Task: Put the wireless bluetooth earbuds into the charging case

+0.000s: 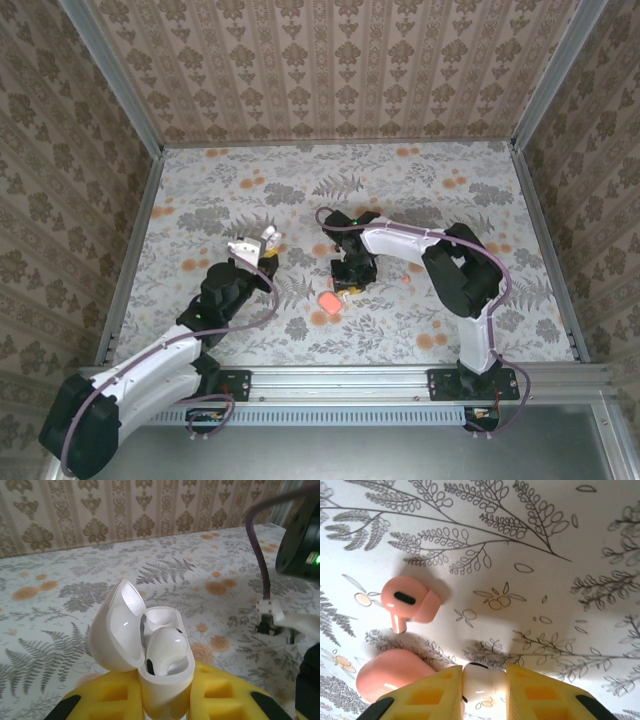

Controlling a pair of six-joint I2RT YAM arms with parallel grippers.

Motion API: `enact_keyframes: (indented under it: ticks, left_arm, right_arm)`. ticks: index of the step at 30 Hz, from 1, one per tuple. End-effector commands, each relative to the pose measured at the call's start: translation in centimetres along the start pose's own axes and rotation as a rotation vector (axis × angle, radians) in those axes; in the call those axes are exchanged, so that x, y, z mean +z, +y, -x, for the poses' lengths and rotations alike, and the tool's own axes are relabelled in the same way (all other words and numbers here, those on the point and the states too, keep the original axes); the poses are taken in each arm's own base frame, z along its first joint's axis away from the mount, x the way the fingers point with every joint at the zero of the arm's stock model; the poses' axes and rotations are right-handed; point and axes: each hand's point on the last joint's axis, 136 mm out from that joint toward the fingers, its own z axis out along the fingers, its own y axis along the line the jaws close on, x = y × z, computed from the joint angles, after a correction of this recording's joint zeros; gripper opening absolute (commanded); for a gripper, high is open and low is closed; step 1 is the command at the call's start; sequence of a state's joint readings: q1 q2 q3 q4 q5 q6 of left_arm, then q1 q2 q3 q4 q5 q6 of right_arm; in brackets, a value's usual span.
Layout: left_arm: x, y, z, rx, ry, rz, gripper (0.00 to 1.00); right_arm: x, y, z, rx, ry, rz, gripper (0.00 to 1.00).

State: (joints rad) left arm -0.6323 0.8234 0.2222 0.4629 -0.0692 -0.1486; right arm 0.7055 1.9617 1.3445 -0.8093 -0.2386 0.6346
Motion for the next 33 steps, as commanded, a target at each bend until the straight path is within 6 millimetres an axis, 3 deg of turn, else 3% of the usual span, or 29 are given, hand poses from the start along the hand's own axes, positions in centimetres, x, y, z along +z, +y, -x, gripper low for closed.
enact_keyframes:
  ticks: [1,6,10,18,24,33]
  left_arm:
    - [0.4,-1.5,0.2,0.012,-0.035,-0.09,0.12]
    - [1.3,-3.5,0.1,0.029,-0.055,-0.205,0.12]
    - [1.7,-5.5,0.3,0.089,-0.085,-0.32,0.12]
    - [2.5,-8.4,1.5,0.152,-0.137,-0.487,0.12]
    - [2.7,-9.7,2.6,0.15,-0.173,-0.542,0.12]
    - [2.4,-10.4,3.8,0.145,-0.202,-0.547,0.12]
  right_arm:
    - [-3.1,1.1,1.5,-0.018,-0.161,0.058,0.24]
    - [-7.3,3.2,4.0,-0.087,-0.405,0.219,0.23]
    - [-11.6,3.7,4.9,-0.177,-0.604,0.273,0.23]
    - [-19.5,6.1,4.0,-0.423,-0.983,0.465,0.24]
    - [-21.4,7.4,3.2,-0.513,-1.069,0.548,0.25]
    - [-20.5,8.0,3.7,-0.53,-1.052,0.568,0.24]
